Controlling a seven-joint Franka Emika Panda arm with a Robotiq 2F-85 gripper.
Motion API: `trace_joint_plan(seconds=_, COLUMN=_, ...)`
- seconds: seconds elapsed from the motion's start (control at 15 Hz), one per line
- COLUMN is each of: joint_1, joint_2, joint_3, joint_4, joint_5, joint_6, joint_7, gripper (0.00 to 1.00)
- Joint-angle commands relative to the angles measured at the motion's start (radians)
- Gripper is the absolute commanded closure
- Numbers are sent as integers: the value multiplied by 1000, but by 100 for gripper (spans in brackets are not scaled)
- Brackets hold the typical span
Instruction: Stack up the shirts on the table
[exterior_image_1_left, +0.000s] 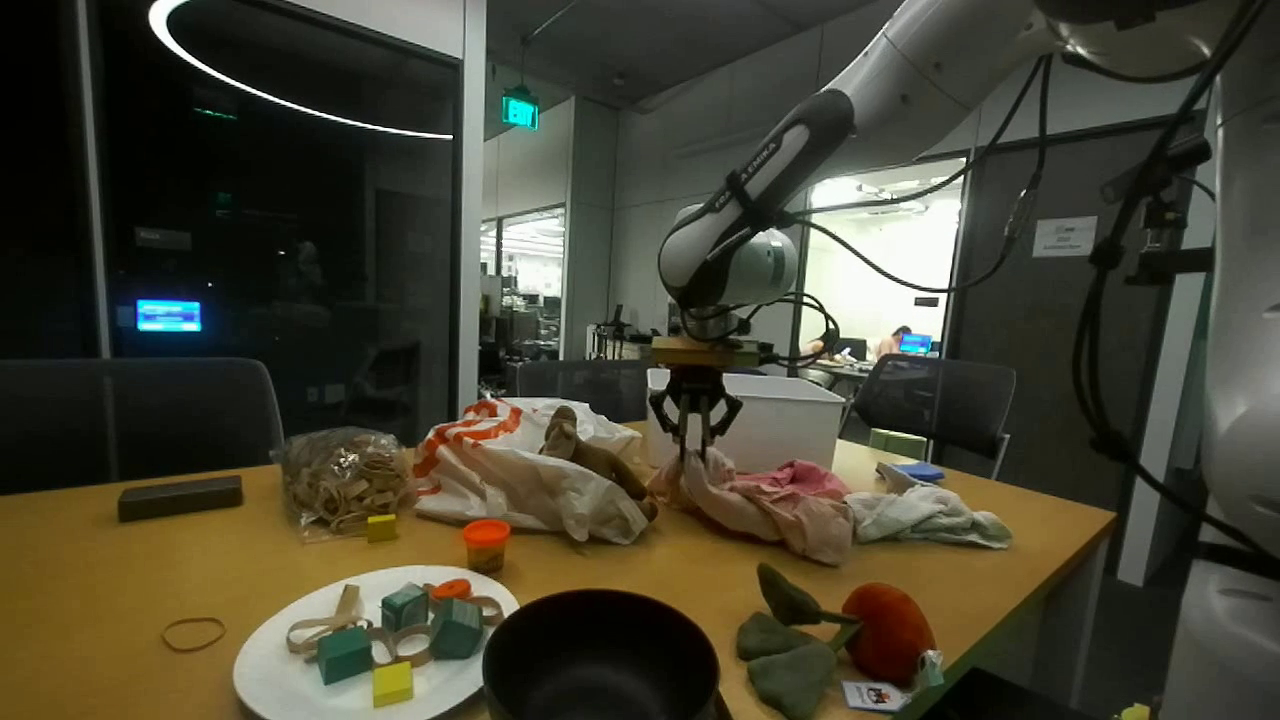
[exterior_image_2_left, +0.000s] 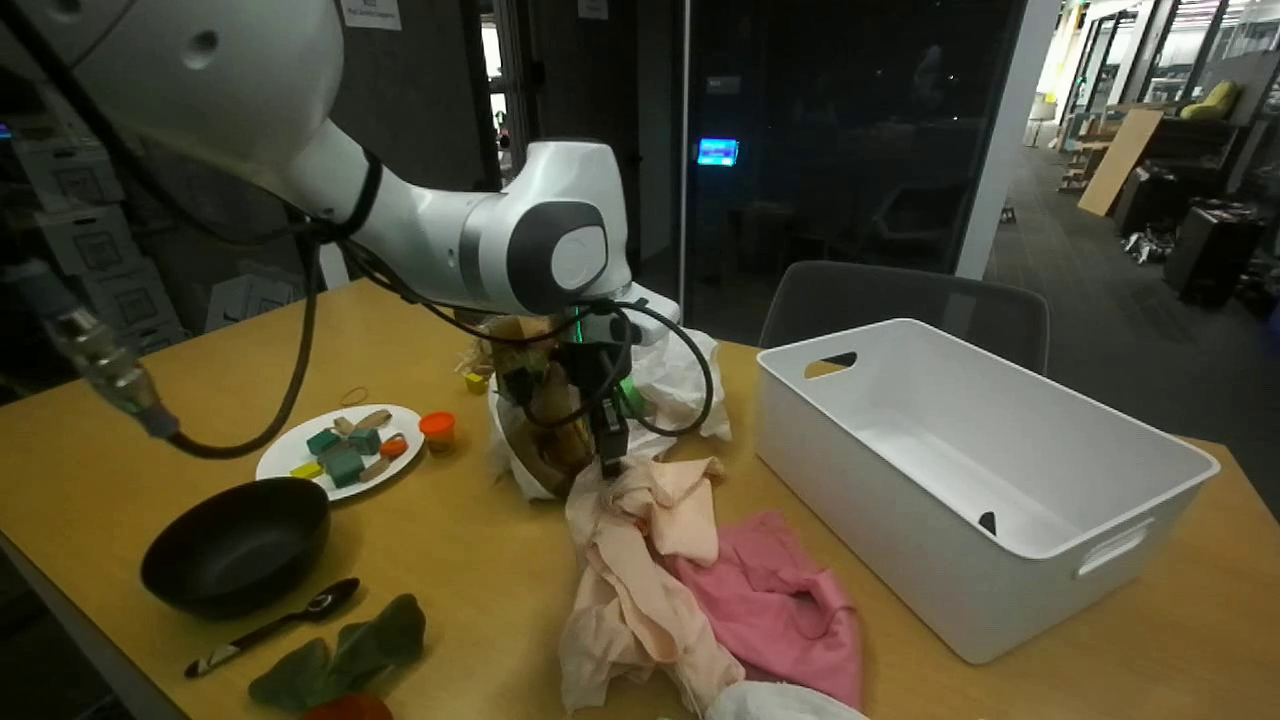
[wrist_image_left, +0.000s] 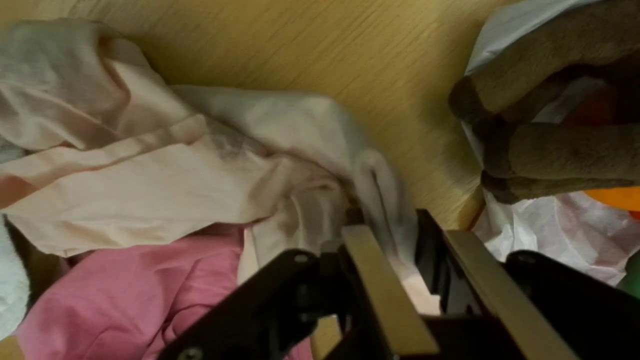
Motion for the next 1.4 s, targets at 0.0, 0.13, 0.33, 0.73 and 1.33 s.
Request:
trace_joint_plan(seconds=0.0, joint_1=32, joint_2=1, joint_3=-33, joint_4=0, joint_5=5, joint_6=-3, joint_7=-4, gripper=63)
trace_joint_plan(seconds=0.13, joint_1=35, joint_2=2, joint_3=-36, joint_4=-3, joint_5=5, joint_6=-3, joint_7=-4, gripper=53)
trace_joint_plan(seconds=0.33, joint_1=35, joint_2=4, joint_3=-37, joint_4=-3, joint_5=5, joint_6=-3, joint_7=-4, gripper=28)
trace_joint_plan(seconds=0.73, joint_1=4, joint_2=-3, joint_3=-115, joint_4=88, joint_5=-6, joint_6=46, joint_7=149, gripper=0)
trace_joint_plan(seconds=1.33, joint_1=-102, joint_2=88, joint_3=-302, joint_4=203, joint_5=-75, joint_6=16, joint_7=386, gripper=0)
